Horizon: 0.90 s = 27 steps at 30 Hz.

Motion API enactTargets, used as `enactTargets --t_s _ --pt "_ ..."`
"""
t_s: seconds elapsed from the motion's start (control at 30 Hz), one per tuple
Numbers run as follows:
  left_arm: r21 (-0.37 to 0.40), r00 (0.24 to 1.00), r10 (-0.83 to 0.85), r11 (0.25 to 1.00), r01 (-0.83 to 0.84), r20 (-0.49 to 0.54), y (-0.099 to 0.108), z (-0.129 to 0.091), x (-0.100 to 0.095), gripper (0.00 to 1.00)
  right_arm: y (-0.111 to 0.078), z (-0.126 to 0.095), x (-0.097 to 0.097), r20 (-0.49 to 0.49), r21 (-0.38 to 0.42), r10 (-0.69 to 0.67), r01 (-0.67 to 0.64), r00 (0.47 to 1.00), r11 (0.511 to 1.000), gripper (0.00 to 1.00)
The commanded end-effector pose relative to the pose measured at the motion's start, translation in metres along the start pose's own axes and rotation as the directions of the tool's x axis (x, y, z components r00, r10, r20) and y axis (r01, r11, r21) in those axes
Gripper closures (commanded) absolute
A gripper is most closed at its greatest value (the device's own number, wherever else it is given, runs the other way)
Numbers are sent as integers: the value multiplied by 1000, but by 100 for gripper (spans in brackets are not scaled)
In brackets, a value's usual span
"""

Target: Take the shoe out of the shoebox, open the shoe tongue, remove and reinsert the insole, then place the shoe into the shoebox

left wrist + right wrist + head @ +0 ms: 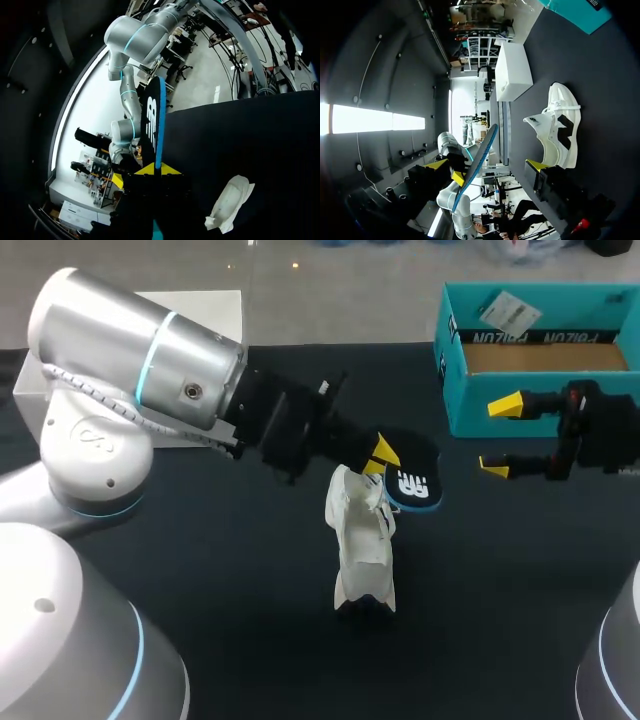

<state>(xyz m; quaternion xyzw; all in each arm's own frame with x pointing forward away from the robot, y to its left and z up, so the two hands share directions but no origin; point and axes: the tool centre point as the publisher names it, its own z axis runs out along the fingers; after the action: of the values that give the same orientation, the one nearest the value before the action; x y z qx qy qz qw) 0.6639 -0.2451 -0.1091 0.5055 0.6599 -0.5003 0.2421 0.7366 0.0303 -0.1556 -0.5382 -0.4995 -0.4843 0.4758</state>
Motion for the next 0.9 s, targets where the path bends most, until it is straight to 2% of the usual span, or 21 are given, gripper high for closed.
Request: enactTargets --t_s 0.03,0.17,0.27,0.4,0.67,0.83,0.9 --pt "-1 1000 1 1000 -1 0 0 1 0 100 -1 1 0 1 -2 0 0 1000 1000 0" --pt "-1 1000 1 1000 -1 0 0 1 0 100 -1 1 0 1 -2 0 0 1000 1000 0" --pt "-93 993 81 992 -88 -83 12 12 17 100 -1 1 0 1 -2 0 0 1000 1000 0" --pt "-140 978 178 971 -192 -110 19 20 31 100 -1 1 0 1 -2 0 0 1000 1000 0" --pt "-140 952 305 942 -304 -15 27 27 38 100 -1 1 0 1 -2 0 0 1000 1000 0" --pt "-92 927 371 926 -366 48 34 33 37 100 -1 1 0 1 -2 0 0 1000 1000 0" --pt "-79 919 391 919 -387 43 36 38 38 100 -1 1 0 1 -2 0 0 1000 1000 0"
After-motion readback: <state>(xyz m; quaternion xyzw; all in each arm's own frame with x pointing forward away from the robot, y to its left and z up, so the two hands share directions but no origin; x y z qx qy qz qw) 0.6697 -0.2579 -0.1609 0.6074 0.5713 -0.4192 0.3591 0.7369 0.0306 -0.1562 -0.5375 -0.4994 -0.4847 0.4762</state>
